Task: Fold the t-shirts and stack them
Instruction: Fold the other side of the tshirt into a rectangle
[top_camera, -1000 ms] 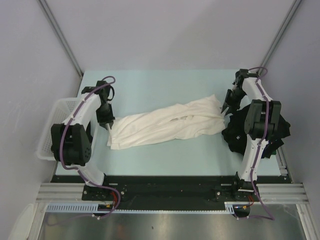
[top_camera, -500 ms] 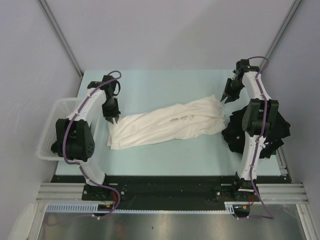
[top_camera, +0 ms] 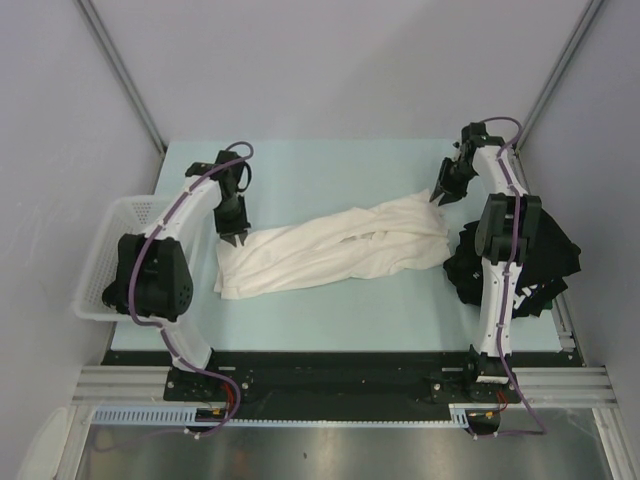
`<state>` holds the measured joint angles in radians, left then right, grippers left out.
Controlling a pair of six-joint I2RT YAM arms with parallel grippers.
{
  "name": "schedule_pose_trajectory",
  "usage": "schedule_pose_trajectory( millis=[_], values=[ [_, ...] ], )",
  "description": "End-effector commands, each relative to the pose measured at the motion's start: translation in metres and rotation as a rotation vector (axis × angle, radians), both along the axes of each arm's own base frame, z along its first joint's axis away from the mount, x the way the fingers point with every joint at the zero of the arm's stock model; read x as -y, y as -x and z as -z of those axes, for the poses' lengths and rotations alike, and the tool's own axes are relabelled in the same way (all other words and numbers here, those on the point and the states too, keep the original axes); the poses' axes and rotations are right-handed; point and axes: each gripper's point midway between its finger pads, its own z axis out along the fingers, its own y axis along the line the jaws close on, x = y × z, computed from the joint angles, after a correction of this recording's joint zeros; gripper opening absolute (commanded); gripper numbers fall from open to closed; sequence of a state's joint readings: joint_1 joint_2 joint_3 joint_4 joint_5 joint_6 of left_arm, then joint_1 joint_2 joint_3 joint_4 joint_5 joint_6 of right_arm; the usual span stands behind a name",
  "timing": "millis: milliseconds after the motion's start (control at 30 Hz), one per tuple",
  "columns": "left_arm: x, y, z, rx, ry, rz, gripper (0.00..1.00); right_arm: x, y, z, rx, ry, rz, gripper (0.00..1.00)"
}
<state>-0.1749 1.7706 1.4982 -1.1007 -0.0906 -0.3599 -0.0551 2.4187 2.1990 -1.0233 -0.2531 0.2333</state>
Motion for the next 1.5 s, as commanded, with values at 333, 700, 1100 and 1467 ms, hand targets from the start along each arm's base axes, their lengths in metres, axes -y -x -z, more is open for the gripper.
schedule_pose_trajectory(
  millis=[333,700,1100,1467],
  values=[
    [0.005,-0.003,0.005,-0.009,-0.001,0.002,0.25,-0.01,-0.045,-0.021,0.179,-0.027,-0.049,0.4],
    [0.002,0.004,0.01,-0.031,-0.014,0.002,0.25,-0.03,-0.056,-0.002,0.181,-0.097,-0.071,0.4],
    [0.001,0.006,0.009,-0.03,-0.017,0.002,0.25,-0.033,-0.058,-0.007,0.184,-0.124,-0.049,0.11],
    [0.007,0.005,0.009,-0.026,-0.002,0.009,0.25,-0.028,-0.057,-0.042,0.239,-0.116,-0.047,0.0]
  ],
)
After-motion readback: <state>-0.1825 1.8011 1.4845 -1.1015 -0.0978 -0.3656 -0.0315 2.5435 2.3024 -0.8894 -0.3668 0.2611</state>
